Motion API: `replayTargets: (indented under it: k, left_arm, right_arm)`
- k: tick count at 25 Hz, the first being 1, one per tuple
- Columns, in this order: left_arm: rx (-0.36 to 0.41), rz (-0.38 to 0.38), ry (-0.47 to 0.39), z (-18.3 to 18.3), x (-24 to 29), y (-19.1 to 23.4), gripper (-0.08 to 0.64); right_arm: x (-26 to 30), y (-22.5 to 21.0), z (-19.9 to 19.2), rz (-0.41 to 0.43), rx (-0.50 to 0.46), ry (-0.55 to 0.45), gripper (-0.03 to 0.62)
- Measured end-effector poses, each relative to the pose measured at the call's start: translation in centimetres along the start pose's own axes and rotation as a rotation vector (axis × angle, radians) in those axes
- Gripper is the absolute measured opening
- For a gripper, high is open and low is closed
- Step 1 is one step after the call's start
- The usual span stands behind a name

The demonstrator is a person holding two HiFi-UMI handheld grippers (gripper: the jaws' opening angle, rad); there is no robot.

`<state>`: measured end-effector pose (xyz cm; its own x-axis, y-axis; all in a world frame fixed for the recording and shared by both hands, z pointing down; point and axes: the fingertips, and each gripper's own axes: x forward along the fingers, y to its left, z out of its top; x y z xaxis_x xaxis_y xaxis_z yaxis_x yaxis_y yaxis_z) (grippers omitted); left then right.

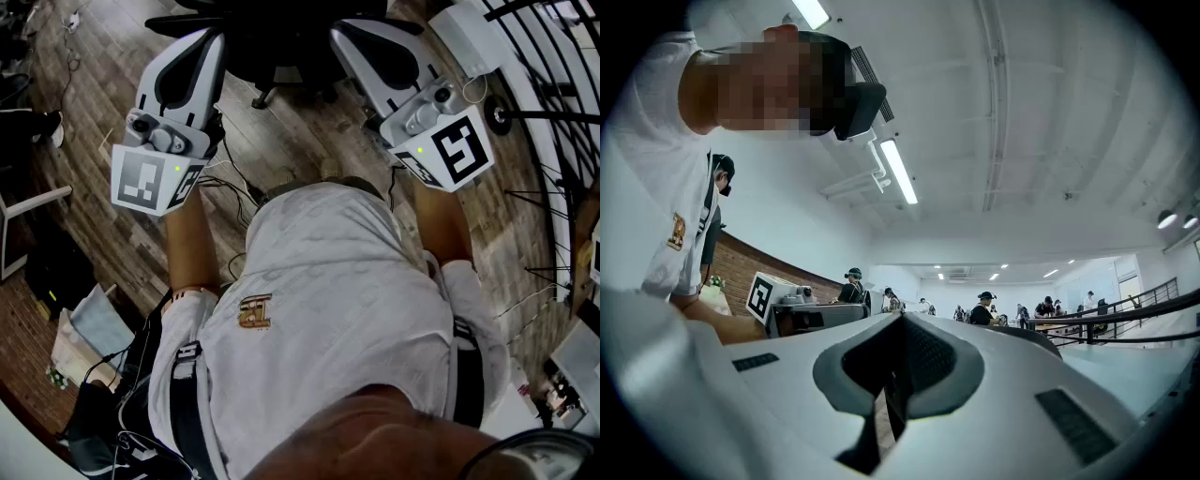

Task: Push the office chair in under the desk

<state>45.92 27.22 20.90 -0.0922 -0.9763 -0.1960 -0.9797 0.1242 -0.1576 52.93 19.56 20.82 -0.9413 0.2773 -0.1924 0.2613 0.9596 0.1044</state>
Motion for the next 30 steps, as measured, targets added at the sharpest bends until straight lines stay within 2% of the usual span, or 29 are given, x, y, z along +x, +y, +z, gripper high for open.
replayTargets:
  k: [10,15,18,21,26,30]
  left_arm:
    - [0.007,0.002,0.002,0.1,0.0,0.1,0.018]
    - [0.006,0.008,0.0,-0.1,-0.1,0.4,0.018]
    - [0.015,0.028,0.004,-0.6,-0.6,1.4,0.02]
    - [0.068,0.048,0.065,-2.1,-1.4,2.5,0.109]
    - [0.218,0.046,0.259,-5.9,-2.5,7.3,0.184]
    - [0.326,0.025,0.387,-8.8,-2.9,10.2,0.231]
  right_arm:
    - [-0.3,-0.1,-0.1,-0.004,-0.001,0.001,0.032]
    - [-0.6,-0.1,-0.2,0.028,0.024,-0.002,0.034]
    - [-0.9,-0.6,-0.8,0.0,-0.008,0.022,0.035]
    - [-2.0,-1.2,-1.9,-0.026,-0.04,0.058,0.037]
    - [-2.0,-3.7,-3.7,-0.082,-0.085,0.15,0.039]
    - [-2.7,-5.4,-4.9,-0.108,-0.084,0.195,0.078]
